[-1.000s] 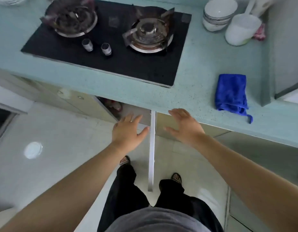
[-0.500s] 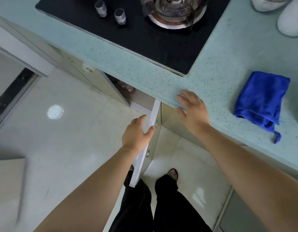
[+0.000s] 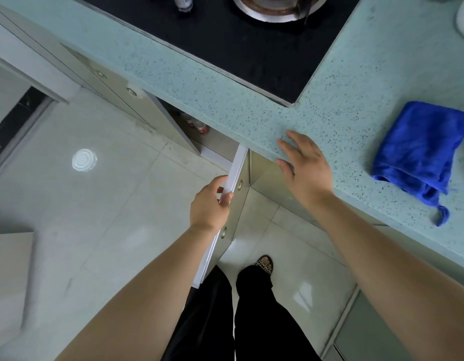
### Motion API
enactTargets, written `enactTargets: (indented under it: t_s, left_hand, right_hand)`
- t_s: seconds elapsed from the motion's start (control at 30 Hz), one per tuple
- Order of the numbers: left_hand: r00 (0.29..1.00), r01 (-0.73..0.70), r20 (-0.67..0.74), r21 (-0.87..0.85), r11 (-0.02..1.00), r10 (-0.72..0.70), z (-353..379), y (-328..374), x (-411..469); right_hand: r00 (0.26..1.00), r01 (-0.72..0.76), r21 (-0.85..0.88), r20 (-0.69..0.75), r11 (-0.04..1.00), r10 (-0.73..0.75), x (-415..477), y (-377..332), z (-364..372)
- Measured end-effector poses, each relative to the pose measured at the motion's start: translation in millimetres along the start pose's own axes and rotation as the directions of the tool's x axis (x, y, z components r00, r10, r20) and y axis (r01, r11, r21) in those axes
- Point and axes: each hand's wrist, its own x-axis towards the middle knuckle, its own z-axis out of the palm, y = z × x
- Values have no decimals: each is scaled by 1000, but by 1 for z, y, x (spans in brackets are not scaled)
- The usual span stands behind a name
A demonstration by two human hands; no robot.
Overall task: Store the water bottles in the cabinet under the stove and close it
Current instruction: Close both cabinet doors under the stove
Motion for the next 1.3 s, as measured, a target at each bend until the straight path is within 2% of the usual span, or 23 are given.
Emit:
enactTargets:
  t_s: [0.37, 0.5, 0.6, 0.77, 0.97, 1.13, 1.2, 1.3]
  left_hand:
    - [1000, -17, -7, 48, 999, 17, -31, -19, 20]
    - [1000, 12, -8, -47, 999, -12, -51, -31, 36]
    - [1000, 9, 6, -88, 996, -9, -65, -40, 50]
    - [992, -117, 50, -30, 993, 118, -85, -54, 78]
    - [961, -260, 106, 30, 965, 256, -110, -59, 119]
    - [899, -438, 135, 221, 871, 417, -147, -74, 148]
    - [912, -410, 86, 265, 873, 402, -167, -83, 157]
    - [957, -281, 13, 288, 915, 290, -192, -96, 163]
  right_hand:
    - [996, -41, 17, -84, 999, 42, -1, -13, 0]
    - [984, -152, 82, -82, 985, 159, 2, -24, -3]
    - [988, -129, 39, -84, 991, 131, 8, -37, 2]
    - [989, -131, 5, -65, 991, 131, 29, -72, 23]
    - [957, -271, 34, -96, 962, 273, 50, -99, 36]
    - [965, -256, 21, -48, 966, 257, 64, -111, 41]
    - [974, -224, 25, -12, 974, 224, 75, -115, 43]
    - [980, -196, 38, 53, 980, 194, 94, -124, 45]
